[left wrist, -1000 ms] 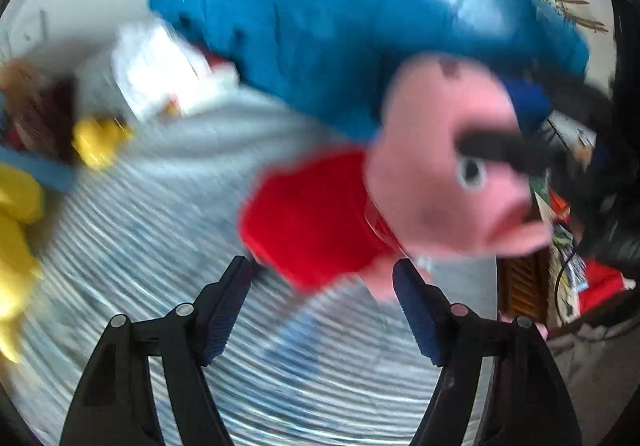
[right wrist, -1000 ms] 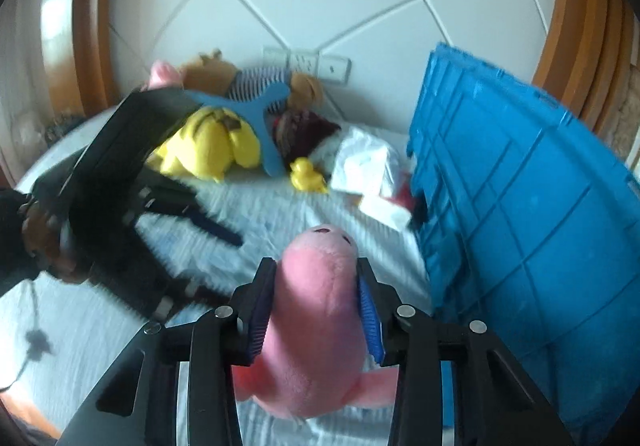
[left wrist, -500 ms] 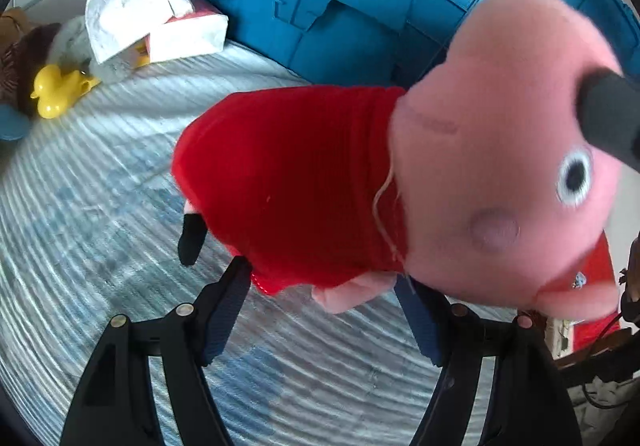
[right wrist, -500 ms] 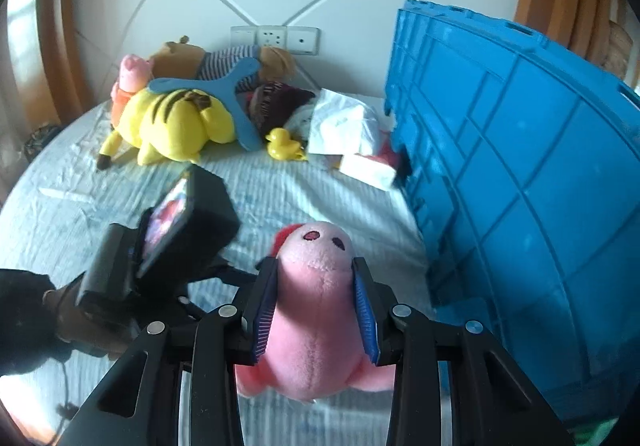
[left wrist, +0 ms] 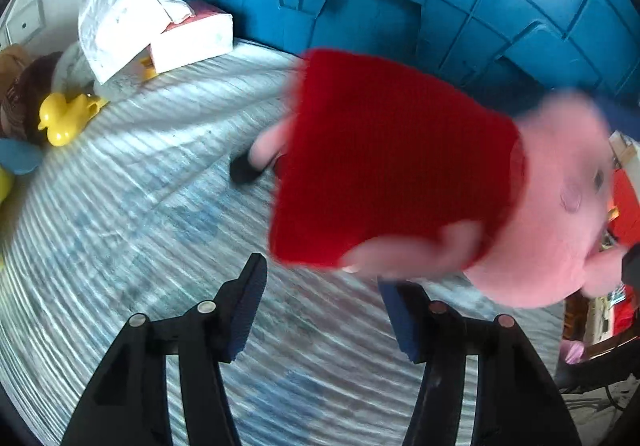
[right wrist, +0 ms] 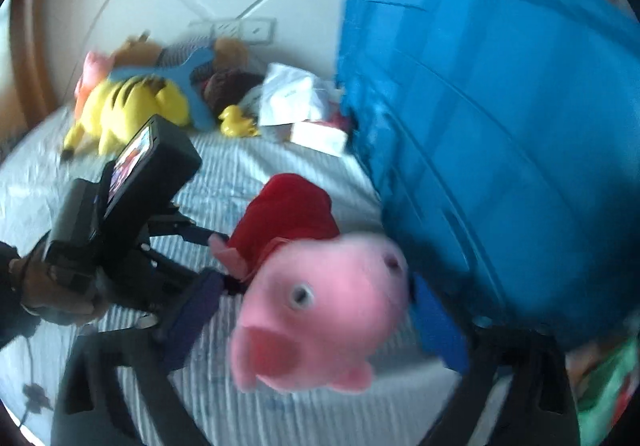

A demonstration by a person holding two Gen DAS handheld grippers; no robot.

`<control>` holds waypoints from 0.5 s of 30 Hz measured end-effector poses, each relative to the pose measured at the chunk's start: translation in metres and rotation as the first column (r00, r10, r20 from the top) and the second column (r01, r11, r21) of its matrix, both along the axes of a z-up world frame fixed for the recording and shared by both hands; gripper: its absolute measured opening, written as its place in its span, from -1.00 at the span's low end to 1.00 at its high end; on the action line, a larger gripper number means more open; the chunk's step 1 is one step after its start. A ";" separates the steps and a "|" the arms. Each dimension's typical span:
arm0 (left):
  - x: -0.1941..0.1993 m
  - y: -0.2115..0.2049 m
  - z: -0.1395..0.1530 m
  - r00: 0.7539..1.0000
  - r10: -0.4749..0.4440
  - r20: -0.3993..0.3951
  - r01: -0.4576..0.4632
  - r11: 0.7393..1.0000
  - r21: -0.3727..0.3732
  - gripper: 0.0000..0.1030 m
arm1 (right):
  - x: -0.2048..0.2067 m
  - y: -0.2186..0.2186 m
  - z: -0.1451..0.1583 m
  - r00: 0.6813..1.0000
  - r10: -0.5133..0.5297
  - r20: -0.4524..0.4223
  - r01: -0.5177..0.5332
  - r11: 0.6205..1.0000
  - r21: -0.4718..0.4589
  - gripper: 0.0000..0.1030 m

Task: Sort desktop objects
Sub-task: 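Lift the Peppa Pig plush with the right gripper toward the crate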

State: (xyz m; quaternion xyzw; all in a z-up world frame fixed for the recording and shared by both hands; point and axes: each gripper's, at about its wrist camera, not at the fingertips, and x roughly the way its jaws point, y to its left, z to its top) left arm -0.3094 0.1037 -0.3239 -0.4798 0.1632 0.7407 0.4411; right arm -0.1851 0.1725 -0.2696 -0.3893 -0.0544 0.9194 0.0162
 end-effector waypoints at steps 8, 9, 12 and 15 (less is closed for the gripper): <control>0.001 0.005 0.018 0.996 -0.076 -0.046 0.076 0.997 -0.005 0.11 | 0.052 0.034 -0.025 0.988 -0.139 -0.067 0.133 0.987 -0.088 0.99; 0.000 0.004 0.022 0.995 -0.087 -0.053 0.087 0.996 -0.006 0.11 | 0.064 0.034 -0.025 0.989 -0.120 -0.089 0.113 0.990 -0.079 0.99; -0.001 0.006 0.038 0.989 -0.132 -0.060 0.133 0.991 0.010 0.11 | 0.091 0.032 -0.021 0.988 -0.102 -0.119 0.101 0.995 -0.009 0.99; -0.006 0.022 0.042 0.980 -0.191 -0.052 0.192 0.981 0.012 0.11 | 0.087 0.036 -0.024 0.990 -0.122 -0.075 0.124 0.992 0.026 0.99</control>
